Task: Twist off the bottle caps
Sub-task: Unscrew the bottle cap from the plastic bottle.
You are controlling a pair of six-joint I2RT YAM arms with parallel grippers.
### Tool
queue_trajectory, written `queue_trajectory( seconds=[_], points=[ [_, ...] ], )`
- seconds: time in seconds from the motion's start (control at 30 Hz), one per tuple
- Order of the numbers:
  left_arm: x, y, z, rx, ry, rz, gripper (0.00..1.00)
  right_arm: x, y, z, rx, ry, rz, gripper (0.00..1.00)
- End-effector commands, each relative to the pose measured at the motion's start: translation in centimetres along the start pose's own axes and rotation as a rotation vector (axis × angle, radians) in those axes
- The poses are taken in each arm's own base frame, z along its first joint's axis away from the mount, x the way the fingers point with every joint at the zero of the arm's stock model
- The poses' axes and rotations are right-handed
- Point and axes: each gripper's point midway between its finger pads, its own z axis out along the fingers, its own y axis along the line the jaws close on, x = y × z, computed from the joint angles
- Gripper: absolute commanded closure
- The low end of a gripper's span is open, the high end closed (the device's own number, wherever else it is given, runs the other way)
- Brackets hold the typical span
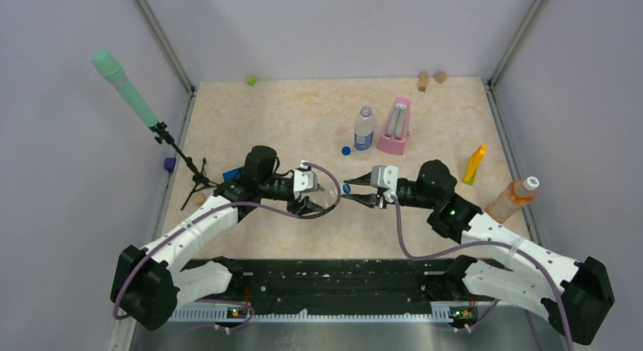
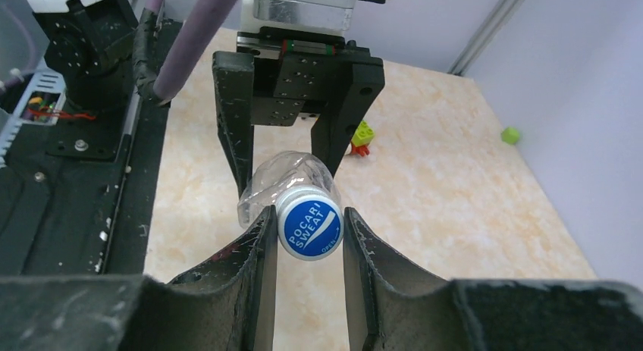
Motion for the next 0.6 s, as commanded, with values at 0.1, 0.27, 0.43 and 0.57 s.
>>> queue_trajectory(
  seconds=[0.1,0.27,0.43,0.57],
  points=[
    [-2.1,1.0,-0.5,-0.007,-0.046,0.037,1.0,1.0,-0.5,-0.3,0.061,-0.003,-0.01,0.7],
    [-0.3,2.5,-0.9,-0.109,0.029,0.052,1.0,-1.0,-2.8,-1.4,0.267,-0.128,0.201,0.46],
    [0.4,3.9,-1.4,-0.204,0.067,0.083,1.0,-2.4,-3.7,-2.0,0.367,-0.231,0.509,0.32],
    [0.4,4.6,-1.8,-0.26,0.077,0.112,1.0,-2.4,-4.7,-1.8,0.441,-0.284,0.808,0.38]
  ],
)
